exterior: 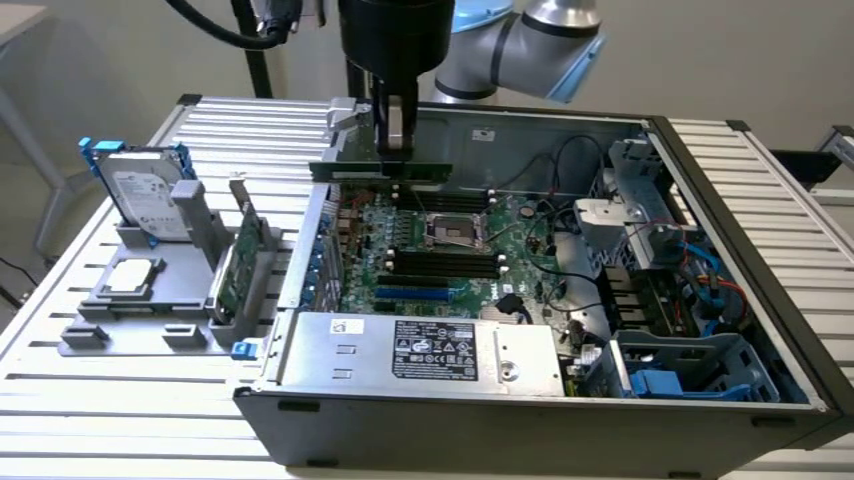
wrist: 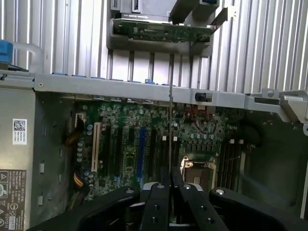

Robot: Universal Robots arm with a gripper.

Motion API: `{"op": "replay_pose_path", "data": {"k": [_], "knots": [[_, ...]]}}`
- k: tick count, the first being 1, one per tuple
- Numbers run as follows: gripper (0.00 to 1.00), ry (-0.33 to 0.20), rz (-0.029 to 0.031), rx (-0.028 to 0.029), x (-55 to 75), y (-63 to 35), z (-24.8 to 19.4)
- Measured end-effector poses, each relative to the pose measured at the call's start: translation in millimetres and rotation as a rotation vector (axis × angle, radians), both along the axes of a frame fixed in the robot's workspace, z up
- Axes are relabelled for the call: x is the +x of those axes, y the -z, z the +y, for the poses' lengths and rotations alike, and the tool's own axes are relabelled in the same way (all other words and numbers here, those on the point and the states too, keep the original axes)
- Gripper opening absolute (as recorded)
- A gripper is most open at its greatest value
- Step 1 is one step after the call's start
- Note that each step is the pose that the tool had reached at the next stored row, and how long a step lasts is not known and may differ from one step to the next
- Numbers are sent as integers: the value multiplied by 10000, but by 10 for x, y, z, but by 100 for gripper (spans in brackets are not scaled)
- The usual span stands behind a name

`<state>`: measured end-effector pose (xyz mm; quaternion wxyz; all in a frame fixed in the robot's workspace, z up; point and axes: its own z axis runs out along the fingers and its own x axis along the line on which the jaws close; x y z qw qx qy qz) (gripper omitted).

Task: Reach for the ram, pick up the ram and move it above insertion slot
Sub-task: 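Pick up the ram and move it above insertion slot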

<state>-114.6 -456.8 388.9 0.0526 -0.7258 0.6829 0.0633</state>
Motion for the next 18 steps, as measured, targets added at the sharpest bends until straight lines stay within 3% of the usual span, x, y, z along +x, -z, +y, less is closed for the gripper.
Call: {"op": "replay_pose_path", "data": {"k": [3, 11, 18], "knots": [[13, 0, 13, 0, 135, 37, 47], [13, 2, 15, 0, 339, 112, 239], [13, 118, 15, 0, 429, 139, 328]]}}
